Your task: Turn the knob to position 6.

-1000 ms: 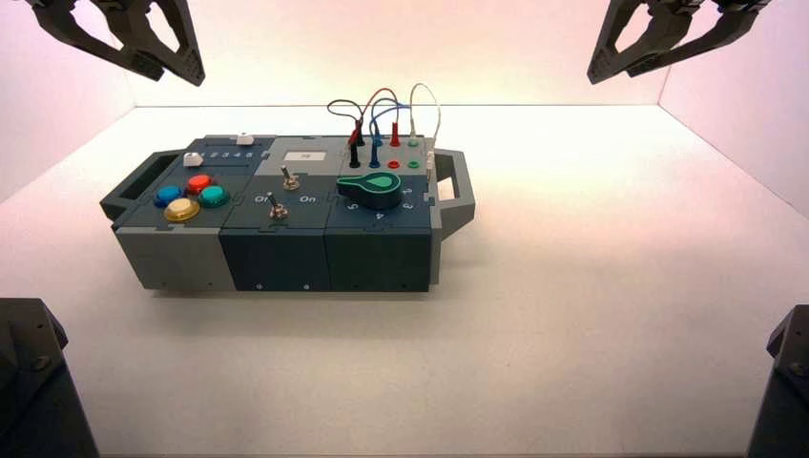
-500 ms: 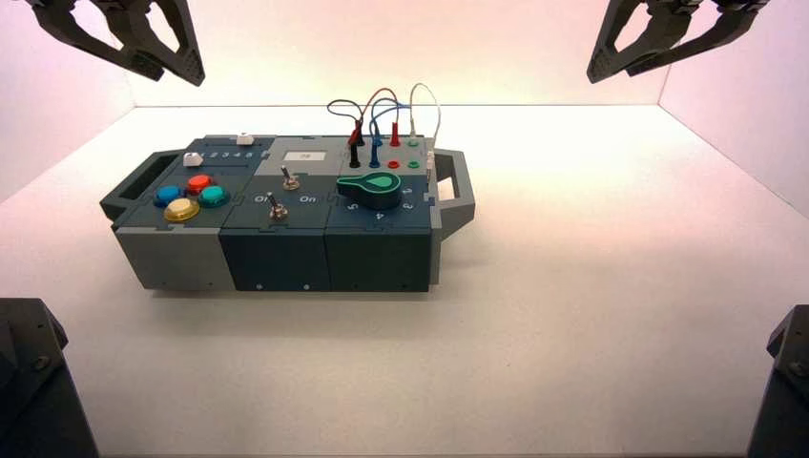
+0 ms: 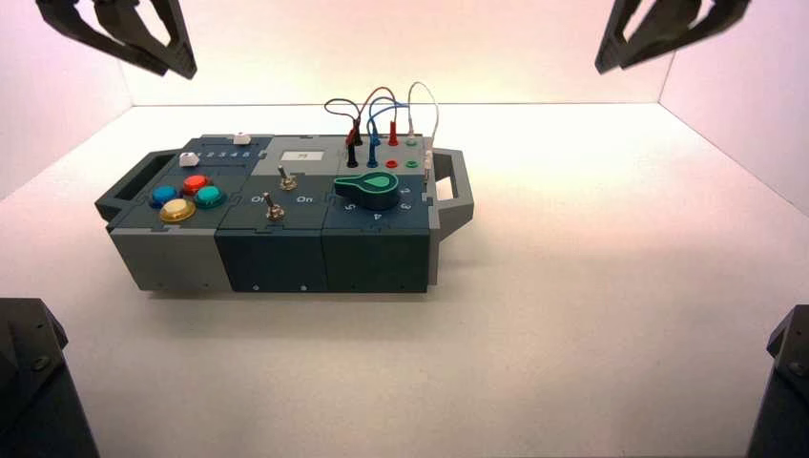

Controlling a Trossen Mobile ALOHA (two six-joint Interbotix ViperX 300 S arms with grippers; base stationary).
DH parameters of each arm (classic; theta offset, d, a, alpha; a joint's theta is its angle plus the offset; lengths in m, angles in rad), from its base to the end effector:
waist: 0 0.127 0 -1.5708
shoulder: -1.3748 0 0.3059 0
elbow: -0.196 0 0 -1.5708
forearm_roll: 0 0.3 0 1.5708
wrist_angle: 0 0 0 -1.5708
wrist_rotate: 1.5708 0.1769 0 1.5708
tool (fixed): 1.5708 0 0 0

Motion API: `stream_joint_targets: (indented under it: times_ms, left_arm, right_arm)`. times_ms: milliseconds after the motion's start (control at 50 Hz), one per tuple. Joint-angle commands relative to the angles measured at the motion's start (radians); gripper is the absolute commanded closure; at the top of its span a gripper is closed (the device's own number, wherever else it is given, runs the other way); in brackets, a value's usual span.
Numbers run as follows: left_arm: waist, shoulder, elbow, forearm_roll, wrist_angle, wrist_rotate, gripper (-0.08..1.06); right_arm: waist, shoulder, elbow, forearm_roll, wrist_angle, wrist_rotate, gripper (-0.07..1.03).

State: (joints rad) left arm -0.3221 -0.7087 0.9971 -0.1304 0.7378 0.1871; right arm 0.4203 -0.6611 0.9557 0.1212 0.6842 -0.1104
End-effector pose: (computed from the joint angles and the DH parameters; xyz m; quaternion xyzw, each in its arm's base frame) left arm 0.2128 -0.0873 0.1579 0.0957 0.4772 -0.1992 0.8506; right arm 0.2217 0.1139 0.1673 -0.0871 0.4598 0.2210 0.8557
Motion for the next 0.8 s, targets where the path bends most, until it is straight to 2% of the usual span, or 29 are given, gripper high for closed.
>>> stream_joint_targets:
  times_ms: [20, 160, 260, 360, 480, 640, 800]
  left_arm:
    - [-0.008, 0.018, -0.044, 0.002, -0.005, 0.003, 0.54]
    - [-0.008, 0.049, -0.043, 0.002, -0.006, 0.005, 0.54]
    - [-0.006, 0.055, -0.037, 0.002, -0.005, 0.006, 0.54]
    - [-0.008, 0.041, -0.031, 0.002, -0.009, 0.005, 0.54]
    - [-0.008, 0.021, -0.026, 0.002, -0.018, 0.005, 0.54]
    - [-0.008, 0.017, -0.012, 0.002, -0.021, 0.005, 0.54]
    - [-0.008, 0.014, -0.008, 0.002, -0.021, 0.003, 0.54]
  right_arm:
    - [0.028, 0.040, -0.098, 0.012, 0.037, -0.002, 0.59]
    - [0.110, 0.094, -0.170, 0.020, 0.063, 0.000, 0.66]
    - [0.212, 0.156, -0.216, 0.038, 0.060, 0.003, 0.72]
    - [0.287, 0.229, -0.253, 0.044, 0.051, 0.015, 0.73]
    - [0.331, 0.313, -0.288, 0.044, 0.048, 0.031, 0.76]
    - [0.374, 0.423, -0.337, 0.044, 0.044, 0.031, 0.78]
    - [0.466, 0.526, -0.399, 0.044, 0.044, 0.031, 0.78]
